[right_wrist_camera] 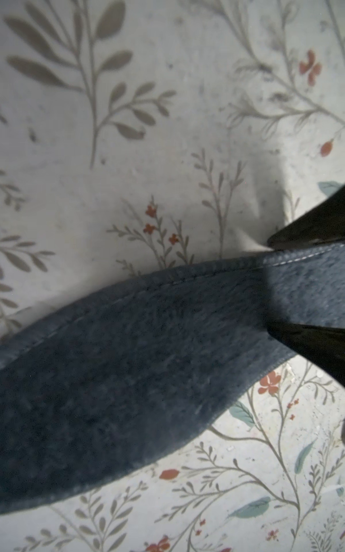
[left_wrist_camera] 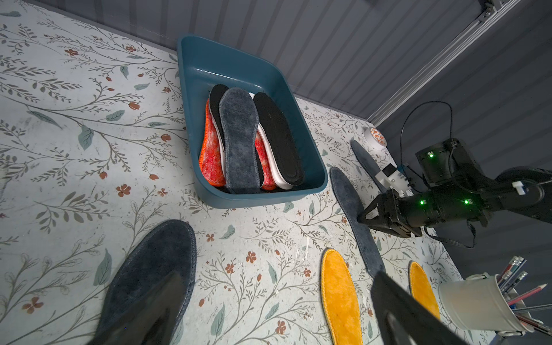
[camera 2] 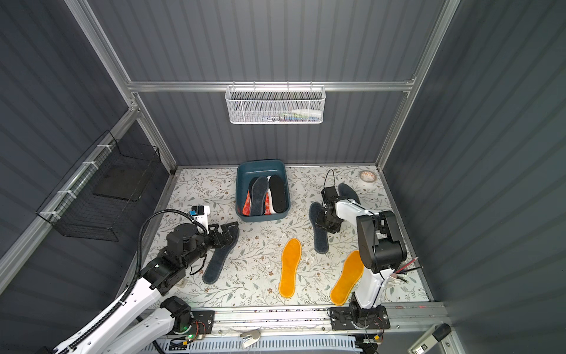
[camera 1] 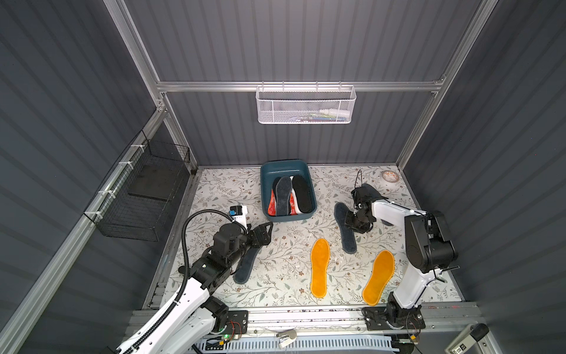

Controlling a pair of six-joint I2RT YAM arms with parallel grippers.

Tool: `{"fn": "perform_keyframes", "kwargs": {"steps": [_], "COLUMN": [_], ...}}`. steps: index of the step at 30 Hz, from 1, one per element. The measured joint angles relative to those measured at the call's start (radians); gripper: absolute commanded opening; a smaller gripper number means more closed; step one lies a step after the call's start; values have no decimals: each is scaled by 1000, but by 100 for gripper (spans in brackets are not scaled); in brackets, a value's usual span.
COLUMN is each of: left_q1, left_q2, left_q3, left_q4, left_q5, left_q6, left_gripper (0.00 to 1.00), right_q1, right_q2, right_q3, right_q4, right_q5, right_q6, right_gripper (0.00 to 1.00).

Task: Put the insoles into the storage box
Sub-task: Pick up the insole from the center of the board.

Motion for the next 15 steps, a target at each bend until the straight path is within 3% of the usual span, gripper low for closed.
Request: {"fn": "perform_keyframes", "kwargs": {"steps": [6, 15], "left_q1": [0, 0], "left_q2": [-19, -7], "left_q3": [0, 0], "left_q4": [-3, -3], "left_q5": [-3, -3], "left_q6": [8, 11], "left_gripper": [100, 100], "right_q1": [19, 21], "right_q2": [37, 11], "right_q3": [53, 47], "right_q4": [-41, -38], "right_q5": [11, -1], "right_q6": [-3, -14], "right_gripper": [0, 0]}}
